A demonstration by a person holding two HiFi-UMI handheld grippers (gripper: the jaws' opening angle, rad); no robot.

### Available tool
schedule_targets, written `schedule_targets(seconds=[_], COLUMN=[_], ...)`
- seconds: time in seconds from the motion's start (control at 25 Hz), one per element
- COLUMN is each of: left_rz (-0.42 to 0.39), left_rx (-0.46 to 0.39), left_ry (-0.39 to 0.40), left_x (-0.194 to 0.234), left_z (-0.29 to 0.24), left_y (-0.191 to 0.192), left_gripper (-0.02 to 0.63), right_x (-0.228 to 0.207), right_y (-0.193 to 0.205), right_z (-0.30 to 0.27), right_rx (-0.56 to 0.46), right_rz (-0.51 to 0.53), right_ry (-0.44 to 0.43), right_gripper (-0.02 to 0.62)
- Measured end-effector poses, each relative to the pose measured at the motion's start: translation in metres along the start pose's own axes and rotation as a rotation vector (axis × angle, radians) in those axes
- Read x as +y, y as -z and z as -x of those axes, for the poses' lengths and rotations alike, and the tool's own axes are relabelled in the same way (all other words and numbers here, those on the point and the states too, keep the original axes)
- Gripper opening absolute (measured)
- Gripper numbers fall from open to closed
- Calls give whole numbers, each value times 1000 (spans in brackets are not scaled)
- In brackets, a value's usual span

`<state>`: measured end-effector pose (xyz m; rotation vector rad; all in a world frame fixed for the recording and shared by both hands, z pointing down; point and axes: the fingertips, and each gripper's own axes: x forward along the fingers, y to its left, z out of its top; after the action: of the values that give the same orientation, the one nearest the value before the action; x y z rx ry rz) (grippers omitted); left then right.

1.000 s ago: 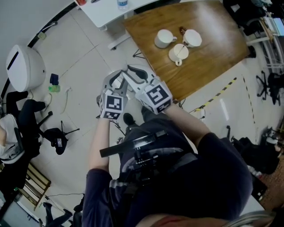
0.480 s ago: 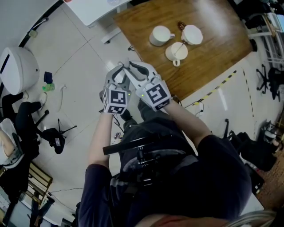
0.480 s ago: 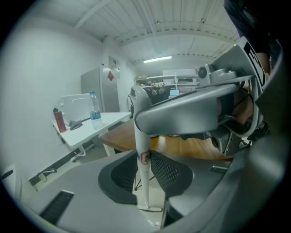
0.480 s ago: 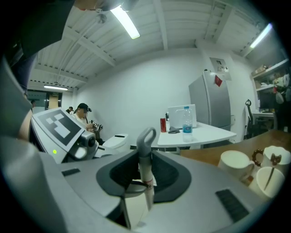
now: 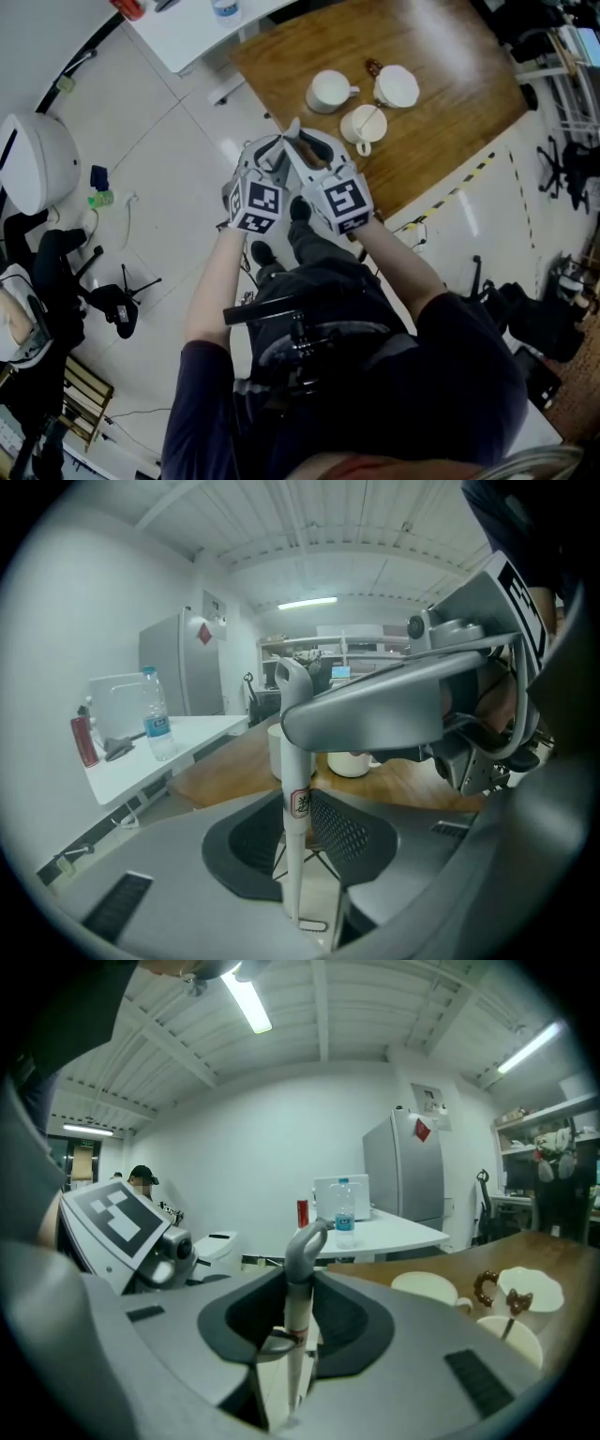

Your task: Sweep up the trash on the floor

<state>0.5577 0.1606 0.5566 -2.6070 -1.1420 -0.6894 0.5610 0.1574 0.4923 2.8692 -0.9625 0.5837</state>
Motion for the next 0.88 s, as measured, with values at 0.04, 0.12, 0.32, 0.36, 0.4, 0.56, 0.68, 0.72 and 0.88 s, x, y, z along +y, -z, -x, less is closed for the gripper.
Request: schedule_targets(seconds=[0.04,0.12,0.32,0.36,0.4,0.56,0.68,0.72,0.88], left_rz=[-7,-13,3,10,16,33,63,65,60], left_rx=[2,6,5,3,4,10,11,13,4], left_ry=[12,29,46,49,51,29,21,25,39], left_x=[-2,-6,-9,-10,-10,-6,-3,-4,-5], left_z=[-3,-8,-15,-15,-14,-6,3,5,4], left_y=[-1,-2,-2,-2,-1,1,5,5,3], left_gripper=[94,94,95,95,95,95,95,95,95], right_x=[-3,-9,-17,-17,-16,-18,-20,-20,-19], right_y=[1,3,10,9,8,8,9,9,10], right_z=[2,5,8,8,8,9,9,9,12], right_rx=[5,9,32,36,37,28,32,37,55], right_rz=[-4,-5,18,30,37,32,36,37,38], right_ry=[7,20,28,23,21,42,53,54,66], right_gripper=[112,114,115,117,117,117,117,117,118])
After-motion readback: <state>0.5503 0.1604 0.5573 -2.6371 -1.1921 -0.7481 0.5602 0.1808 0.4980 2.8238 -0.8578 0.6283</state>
